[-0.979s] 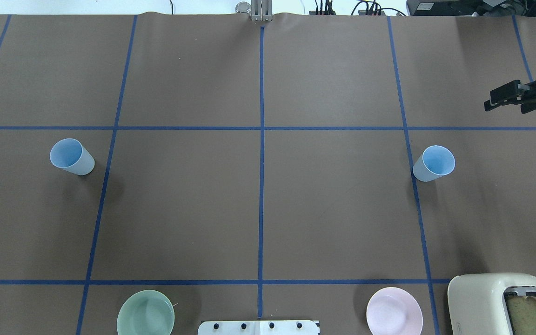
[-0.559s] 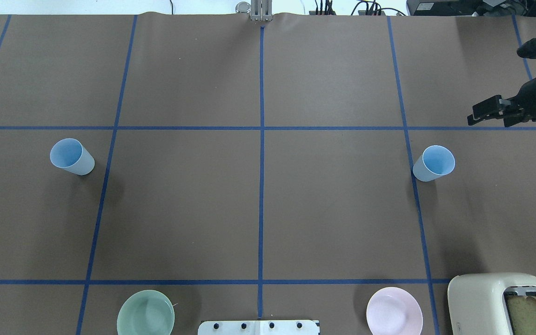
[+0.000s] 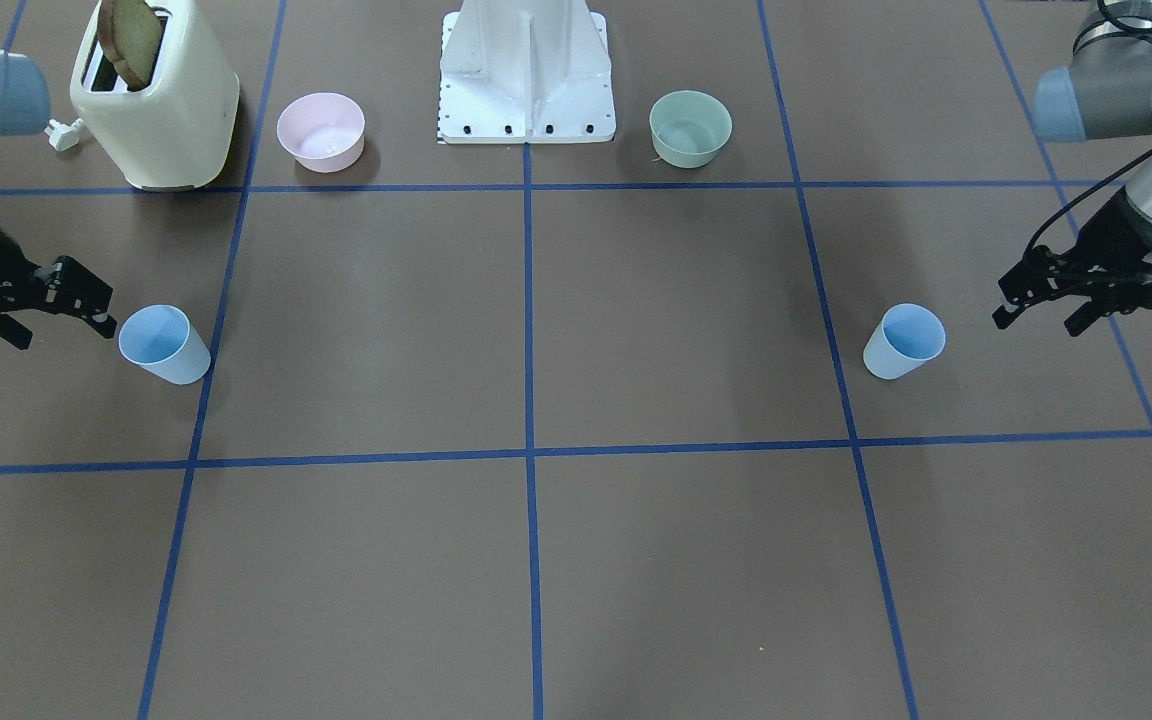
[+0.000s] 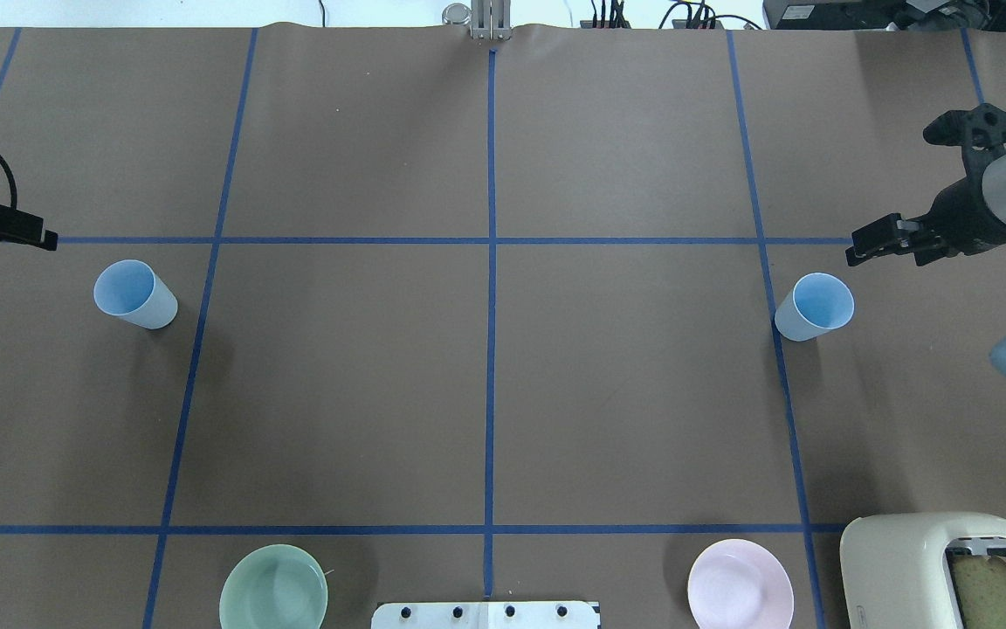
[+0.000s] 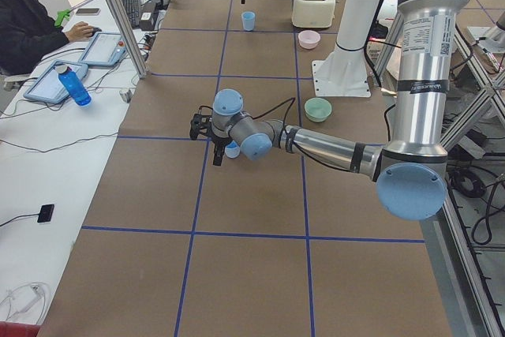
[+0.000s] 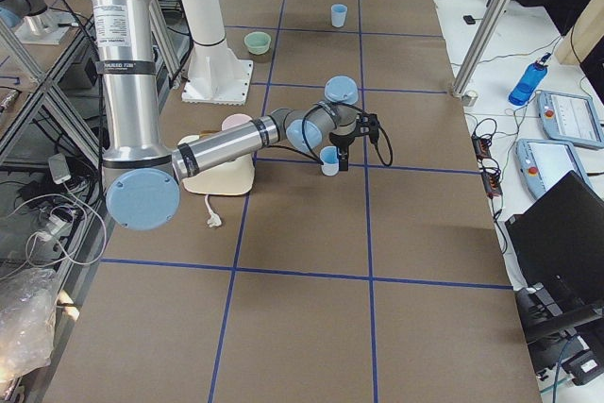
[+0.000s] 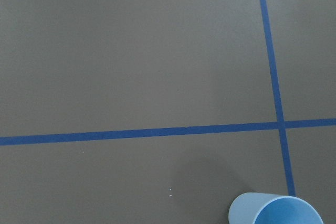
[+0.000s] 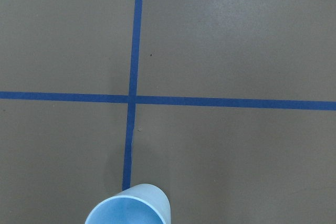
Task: Stack blue cups with both arms
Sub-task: 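Move the left gripper toward its blue cup while the right gripper approaches the other cup, then close the left gripper on its blue cup rim while the right gripper grasps its cup, then lift both blue cups and carry them toward the table center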
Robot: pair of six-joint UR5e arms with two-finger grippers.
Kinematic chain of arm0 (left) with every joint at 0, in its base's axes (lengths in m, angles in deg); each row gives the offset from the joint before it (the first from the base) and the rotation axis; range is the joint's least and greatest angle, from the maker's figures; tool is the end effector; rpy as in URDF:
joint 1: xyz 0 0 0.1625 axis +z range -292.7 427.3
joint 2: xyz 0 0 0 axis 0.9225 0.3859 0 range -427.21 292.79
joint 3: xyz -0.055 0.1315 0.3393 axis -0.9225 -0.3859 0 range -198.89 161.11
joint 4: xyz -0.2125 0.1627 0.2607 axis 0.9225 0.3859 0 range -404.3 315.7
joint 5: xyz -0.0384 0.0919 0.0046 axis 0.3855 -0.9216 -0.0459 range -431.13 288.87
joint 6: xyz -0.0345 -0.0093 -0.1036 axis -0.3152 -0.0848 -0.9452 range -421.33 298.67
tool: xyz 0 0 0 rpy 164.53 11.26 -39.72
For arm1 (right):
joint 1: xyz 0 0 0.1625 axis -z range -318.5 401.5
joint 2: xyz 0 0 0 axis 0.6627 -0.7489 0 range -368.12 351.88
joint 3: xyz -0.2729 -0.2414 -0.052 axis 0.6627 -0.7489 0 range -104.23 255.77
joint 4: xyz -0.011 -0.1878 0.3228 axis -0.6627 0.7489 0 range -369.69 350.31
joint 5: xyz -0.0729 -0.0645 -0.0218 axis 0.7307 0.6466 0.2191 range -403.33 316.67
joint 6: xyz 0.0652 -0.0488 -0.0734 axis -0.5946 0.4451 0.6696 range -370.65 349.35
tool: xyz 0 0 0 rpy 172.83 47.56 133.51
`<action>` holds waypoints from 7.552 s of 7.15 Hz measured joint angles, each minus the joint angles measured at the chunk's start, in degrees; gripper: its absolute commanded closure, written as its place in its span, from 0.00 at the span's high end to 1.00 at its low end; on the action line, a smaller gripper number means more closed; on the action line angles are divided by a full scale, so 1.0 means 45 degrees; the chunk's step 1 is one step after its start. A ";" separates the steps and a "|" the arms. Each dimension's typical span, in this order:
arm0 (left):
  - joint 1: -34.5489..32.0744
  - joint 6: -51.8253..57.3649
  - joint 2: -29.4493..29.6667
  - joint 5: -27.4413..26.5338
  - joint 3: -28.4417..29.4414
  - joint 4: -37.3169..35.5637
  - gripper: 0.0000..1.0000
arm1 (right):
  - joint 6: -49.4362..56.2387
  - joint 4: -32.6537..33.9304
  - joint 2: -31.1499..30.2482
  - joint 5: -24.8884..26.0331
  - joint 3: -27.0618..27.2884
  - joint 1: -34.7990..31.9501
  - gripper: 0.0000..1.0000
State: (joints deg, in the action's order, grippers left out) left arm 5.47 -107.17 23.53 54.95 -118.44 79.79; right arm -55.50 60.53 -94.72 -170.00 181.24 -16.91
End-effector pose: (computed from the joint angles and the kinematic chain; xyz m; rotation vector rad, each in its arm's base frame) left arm 0.1667 -0.4568 0.4617 0.2374 0.9252 -0.0408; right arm -0.1962 -0.4486 0.4235 0.1306 -0.8843 0.0003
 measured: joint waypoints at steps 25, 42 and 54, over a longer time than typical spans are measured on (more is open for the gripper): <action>0.2210 -0.1595 0.0375 -0.1637 0.0259 0.0258 0.00 | -0.0013 -0.0017 -0.0394 0.1000 -0.0136 0.1450 1.00; 0.2176 -0.1600 0.1824 -0.0887 -0.1397 -0.3032 0.00 | -0.2197 0.0005 0.0883 0.1215 -0.0930 0.1718 0.00; 0.6875 -0.8225 0.9693 -0.4337 0.1272 -0.7200 0.00 | -0.5154 0.4799 0.5658 0.1141 0.0167 0.2154 0.00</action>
State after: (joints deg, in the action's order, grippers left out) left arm 36.41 -144.18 67.15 35.43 -112.71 47.39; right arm -78.69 82.12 -69.25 -164.87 181.99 -7.22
